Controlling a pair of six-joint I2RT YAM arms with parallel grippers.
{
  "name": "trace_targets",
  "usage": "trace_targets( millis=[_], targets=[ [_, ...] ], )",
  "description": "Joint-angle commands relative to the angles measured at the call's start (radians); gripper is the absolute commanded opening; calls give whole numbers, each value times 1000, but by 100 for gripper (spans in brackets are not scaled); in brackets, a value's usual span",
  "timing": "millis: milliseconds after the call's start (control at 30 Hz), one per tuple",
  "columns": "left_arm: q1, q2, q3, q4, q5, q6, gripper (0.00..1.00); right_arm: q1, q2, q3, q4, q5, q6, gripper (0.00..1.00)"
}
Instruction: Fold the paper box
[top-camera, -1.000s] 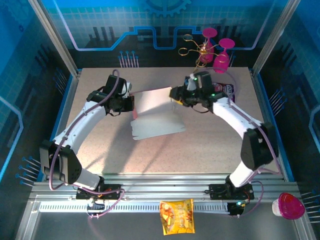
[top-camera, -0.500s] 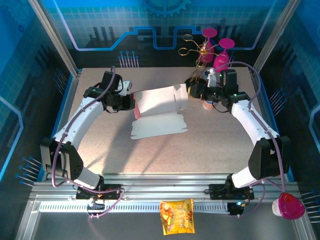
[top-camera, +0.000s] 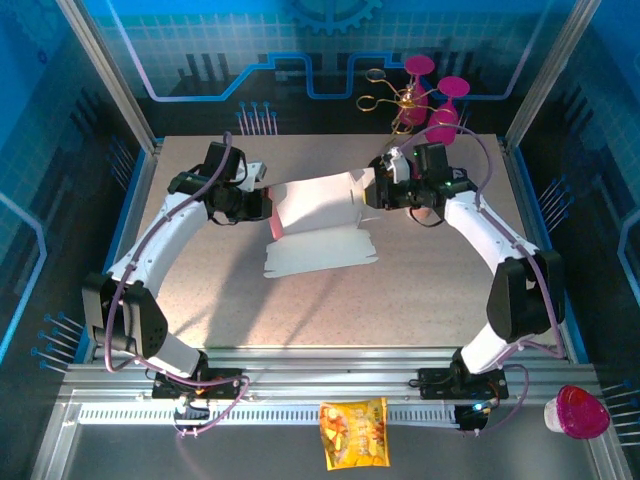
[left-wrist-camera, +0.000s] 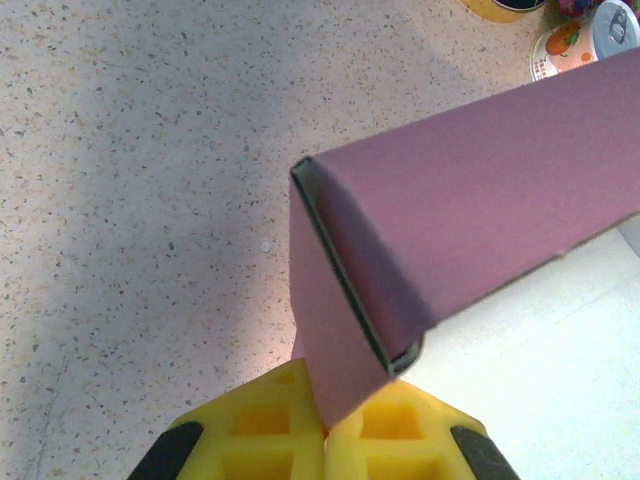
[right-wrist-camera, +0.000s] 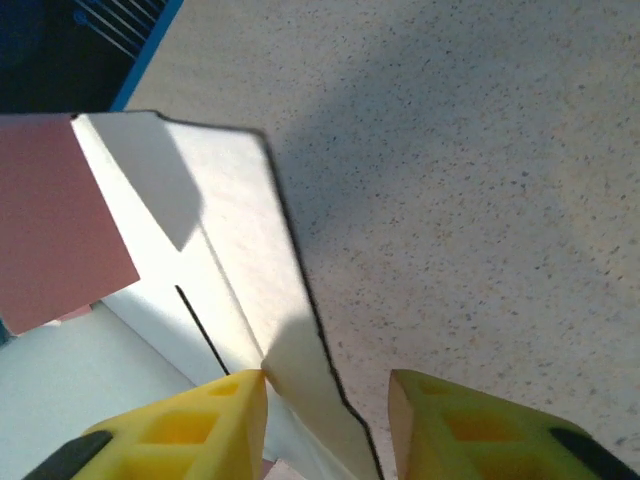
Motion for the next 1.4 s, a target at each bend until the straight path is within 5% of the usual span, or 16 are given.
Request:
trace_targets(
  millis=[0,233,467,600,733,767,867,1033,1167,1367],
  targets=[
    [9,8,43,-21,39,12,0,34,13,49,-51,105,-43,28],
    [6,17,53,-30,29,-7,0,163,-13,94,-139,471,-43,0],
    [-9,28,67,-41,12,-29,0,403,31,212,-349,1129,99,0],
    [-20,34,69,-38,11,-36,0,501,55,244,-372,1266,145,0],
    [-20,35,68,-38,10,-29,0,474,18,232,-289,1027,94,0],
    [-19,35,69,-40,10,-24,0,442,-4,226,-261,881,73,5],
    [-14,36,74,-39,23,-8,0,307,-67,194,-169,375,18,42],
    [-6,52,96,-34,54,11,0,114,-139,194,-149,-80,-16,62],
    [-6,73,117,-38,91,30,0,-89,-200,90,59,-265,133,64],
    [-5,96,138,-44,139,59,0,-309,-140,-78,416,-492,406,49]
  ],
)
